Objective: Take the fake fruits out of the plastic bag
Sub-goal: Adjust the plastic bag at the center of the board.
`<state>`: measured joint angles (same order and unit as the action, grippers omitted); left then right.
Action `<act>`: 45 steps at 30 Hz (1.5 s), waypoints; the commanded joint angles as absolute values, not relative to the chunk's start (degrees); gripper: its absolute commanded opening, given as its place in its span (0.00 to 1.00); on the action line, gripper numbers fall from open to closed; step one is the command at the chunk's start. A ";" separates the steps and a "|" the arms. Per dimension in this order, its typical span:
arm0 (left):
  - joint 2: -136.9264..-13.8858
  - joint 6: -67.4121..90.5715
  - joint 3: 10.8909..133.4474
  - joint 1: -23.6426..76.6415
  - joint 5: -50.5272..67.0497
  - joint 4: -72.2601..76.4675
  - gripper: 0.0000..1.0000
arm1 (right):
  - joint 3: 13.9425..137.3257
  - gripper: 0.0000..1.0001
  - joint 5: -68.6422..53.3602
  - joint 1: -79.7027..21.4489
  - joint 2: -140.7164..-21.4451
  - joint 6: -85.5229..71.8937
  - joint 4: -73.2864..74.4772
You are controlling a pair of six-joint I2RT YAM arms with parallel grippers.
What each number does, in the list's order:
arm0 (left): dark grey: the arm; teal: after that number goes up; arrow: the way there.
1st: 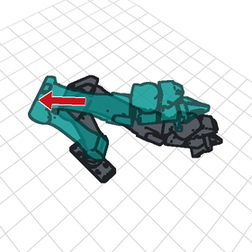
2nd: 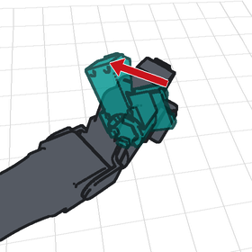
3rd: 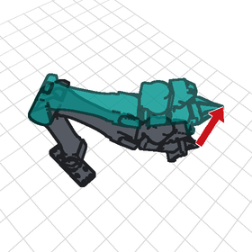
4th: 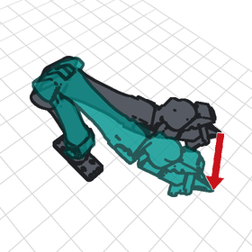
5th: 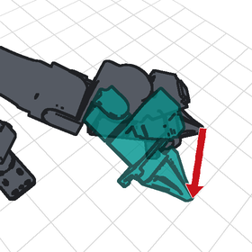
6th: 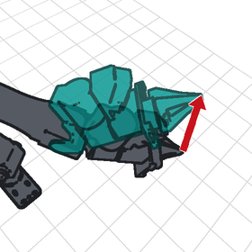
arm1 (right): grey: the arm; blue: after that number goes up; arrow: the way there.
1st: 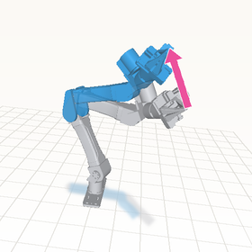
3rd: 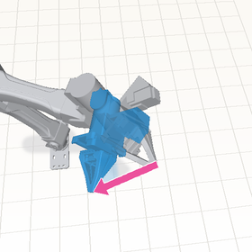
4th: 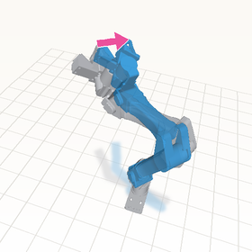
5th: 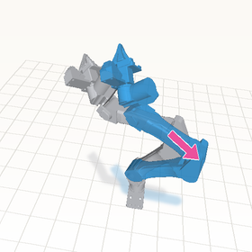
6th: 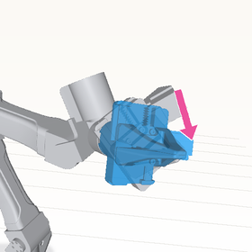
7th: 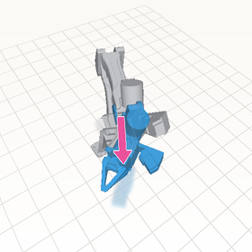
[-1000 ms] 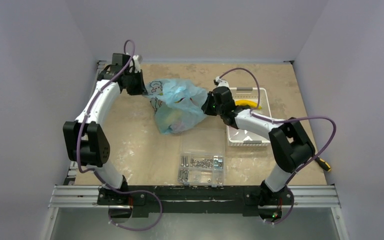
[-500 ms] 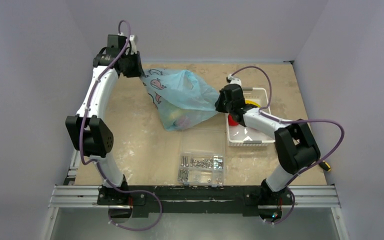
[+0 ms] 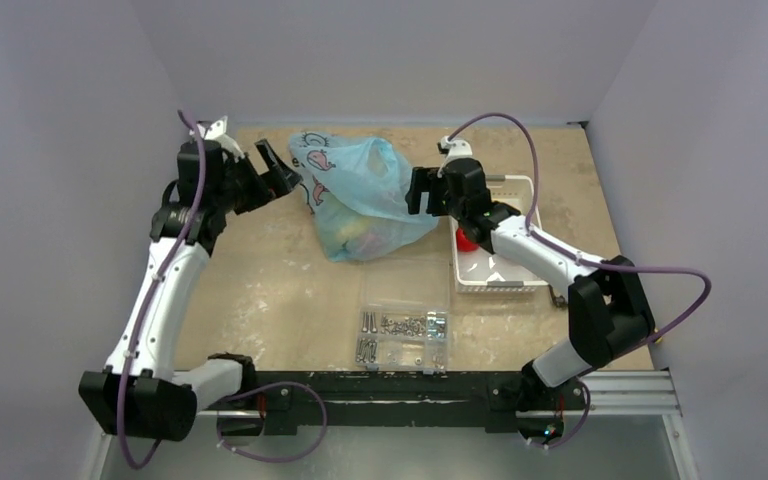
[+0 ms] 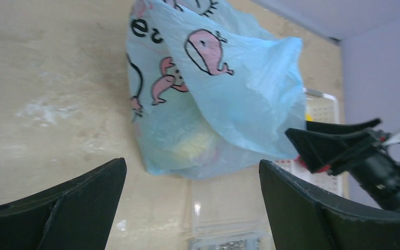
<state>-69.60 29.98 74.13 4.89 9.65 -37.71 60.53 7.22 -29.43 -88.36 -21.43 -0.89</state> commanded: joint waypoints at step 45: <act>-86.94 50.86 47.82 11.81 26.95 22.15 0.85 | 79.02 0.75 -40.65 -12.89 -104.82 -17.42 -11.43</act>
